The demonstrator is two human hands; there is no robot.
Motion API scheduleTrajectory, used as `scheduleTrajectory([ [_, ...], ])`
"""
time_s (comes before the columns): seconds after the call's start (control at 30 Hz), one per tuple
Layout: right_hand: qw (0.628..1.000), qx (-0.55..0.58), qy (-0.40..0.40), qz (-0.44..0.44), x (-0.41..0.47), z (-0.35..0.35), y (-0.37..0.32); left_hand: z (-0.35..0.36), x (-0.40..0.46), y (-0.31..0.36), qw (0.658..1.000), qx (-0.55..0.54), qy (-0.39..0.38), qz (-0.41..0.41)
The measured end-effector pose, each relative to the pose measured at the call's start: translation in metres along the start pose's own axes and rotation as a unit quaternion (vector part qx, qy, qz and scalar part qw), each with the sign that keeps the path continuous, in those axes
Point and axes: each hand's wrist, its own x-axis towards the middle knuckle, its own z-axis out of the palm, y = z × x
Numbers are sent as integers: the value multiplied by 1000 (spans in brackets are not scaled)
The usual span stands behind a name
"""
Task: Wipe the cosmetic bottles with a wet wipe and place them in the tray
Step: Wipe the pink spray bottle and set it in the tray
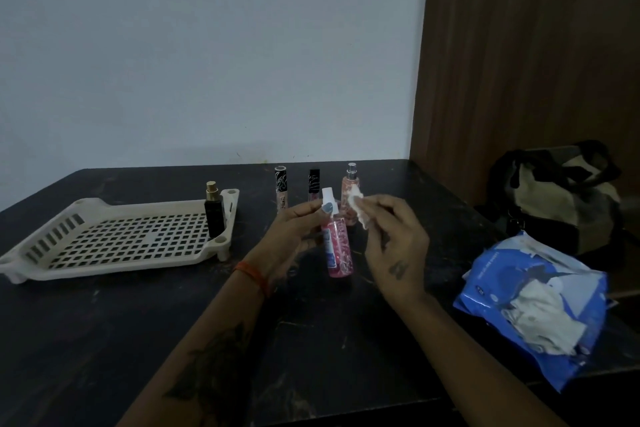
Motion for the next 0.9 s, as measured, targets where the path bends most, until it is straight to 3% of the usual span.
scheduleTrajectory([
  [0.17, 987, -49, -99, -117, -7, -2, -3, 0, 1, -2, 1000, -18, 15, 16],
  [0.3, 975, -83, -149, -141, -6, -1, -6, 0, 1, -1, 999, -16, 21, 24],
  [0.57, 996, -40, -77, -24, -5, -1, -1, -1, -1, -1, 999, -10, -6, 33],
  [0.67, 988, -46, -121, -81, -8, 0, -3, -2, -1, -2, 999, -15, 1, 38],
  [0.77, 989, -15, -143, -25, -7, 2, -1, -4, 0, -3, 999, -20, 5, 33],
  [0.83, 993, 17, -110, 35, -3, 1, 1, -5, 1, -4, 999, -16, -4, 31],
  [0.9, 997, 12, -71, 30, -2, -1, 2, -5, 1, -4, 999, -14, -7, 29],
])
